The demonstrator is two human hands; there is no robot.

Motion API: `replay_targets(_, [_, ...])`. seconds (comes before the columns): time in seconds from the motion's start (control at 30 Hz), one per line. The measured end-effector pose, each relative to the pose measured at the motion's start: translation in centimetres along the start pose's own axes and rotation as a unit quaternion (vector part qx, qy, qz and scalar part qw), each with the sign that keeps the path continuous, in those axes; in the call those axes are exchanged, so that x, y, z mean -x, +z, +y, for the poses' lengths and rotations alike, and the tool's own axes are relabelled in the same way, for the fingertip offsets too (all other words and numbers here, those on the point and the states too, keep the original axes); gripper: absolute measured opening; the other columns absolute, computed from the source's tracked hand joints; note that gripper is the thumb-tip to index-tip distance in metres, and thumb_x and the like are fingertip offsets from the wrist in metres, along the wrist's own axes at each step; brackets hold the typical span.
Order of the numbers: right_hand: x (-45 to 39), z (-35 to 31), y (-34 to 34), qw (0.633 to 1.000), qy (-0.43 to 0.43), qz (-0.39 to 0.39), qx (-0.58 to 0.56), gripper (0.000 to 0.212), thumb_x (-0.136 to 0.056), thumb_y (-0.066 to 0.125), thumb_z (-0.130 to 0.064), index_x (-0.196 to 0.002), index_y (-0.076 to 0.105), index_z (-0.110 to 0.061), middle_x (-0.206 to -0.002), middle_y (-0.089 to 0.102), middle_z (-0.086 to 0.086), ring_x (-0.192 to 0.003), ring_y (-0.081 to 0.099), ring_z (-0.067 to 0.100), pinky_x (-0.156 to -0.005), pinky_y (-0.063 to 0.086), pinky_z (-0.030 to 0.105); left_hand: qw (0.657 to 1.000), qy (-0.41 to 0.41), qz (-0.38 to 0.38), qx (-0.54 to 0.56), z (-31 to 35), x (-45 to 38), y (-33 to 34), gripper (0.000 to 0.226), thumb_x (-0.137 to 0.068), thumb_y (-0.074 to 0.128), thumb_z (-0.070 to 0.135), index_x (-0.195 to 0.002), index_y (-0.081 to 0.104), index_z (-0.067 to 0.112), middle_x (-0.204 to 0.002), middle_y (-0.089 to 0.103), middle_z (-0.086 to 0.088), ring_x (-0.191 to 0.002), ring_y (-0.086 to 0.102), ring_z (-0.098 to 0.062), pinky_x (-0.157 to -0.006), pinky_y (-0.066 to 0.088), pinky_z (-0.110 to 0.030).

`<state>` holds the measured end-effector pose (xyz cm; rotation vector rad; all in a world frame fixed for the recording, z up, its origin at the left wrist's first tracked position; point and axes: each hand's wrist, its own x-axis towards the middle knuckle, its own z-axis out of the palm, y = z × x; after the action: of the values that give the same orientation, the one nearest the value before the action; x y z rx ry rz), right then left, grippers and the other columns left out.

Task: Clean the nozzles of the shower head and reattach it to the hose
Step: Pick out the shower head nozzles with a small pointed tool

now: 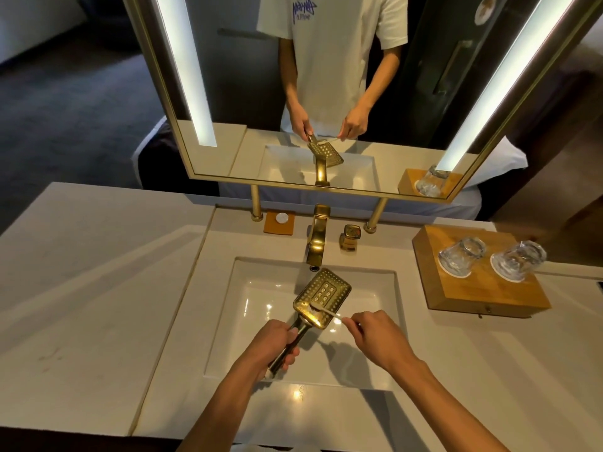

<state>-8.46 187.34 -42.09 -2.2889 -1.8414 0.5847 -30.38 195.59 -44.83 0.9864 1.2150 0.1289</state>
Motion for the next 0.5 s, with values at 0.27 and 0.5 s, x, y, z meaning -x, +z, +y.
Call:
replay_targets(0.27, [-0.3, 0.3, -0.2, 0.999, -0.015, 0.000, 0.036, 0.048, -0.102, 0.036, -0.049, -0.072, 0.059, -0.020, -0.066, 0.058, -0.002, -0.060, 0.052, 0.016, -0.054, 0.040, 0.030, 1.000, -0.004, 0.003, 0.006, -0.1, 0.3, 0.0, 0.023, -0.102, 0.045, 0.013, -0.098, 0.062, -0.002, -0.064, 0.064, -0.009, -0.047, 0.054, -0.018, -0.048, 0.044, -0.028])
replay_targets(0.5, [0.1, 0.7, 0.3, 1.000, -0.018, -0.016, 0.010, 0.047, -0.101, 0.037, -0.050, -0.068, 0.054, -0.023, -0.063, 0.054, -0.004, -0.056, 0.047, 0.013, -0.052, 0.034, 0.028, 1.000, -0.006, 0.007, -0.002, -0.1, 0.4, -0.1, 0.025, -0.102, 0.045, 0.013, -0.103, 0.061, -0.006, -0.066, 0.063, -0.011, -0.048, 0.053, -0.019, -0.048, 0.043, -0.029])
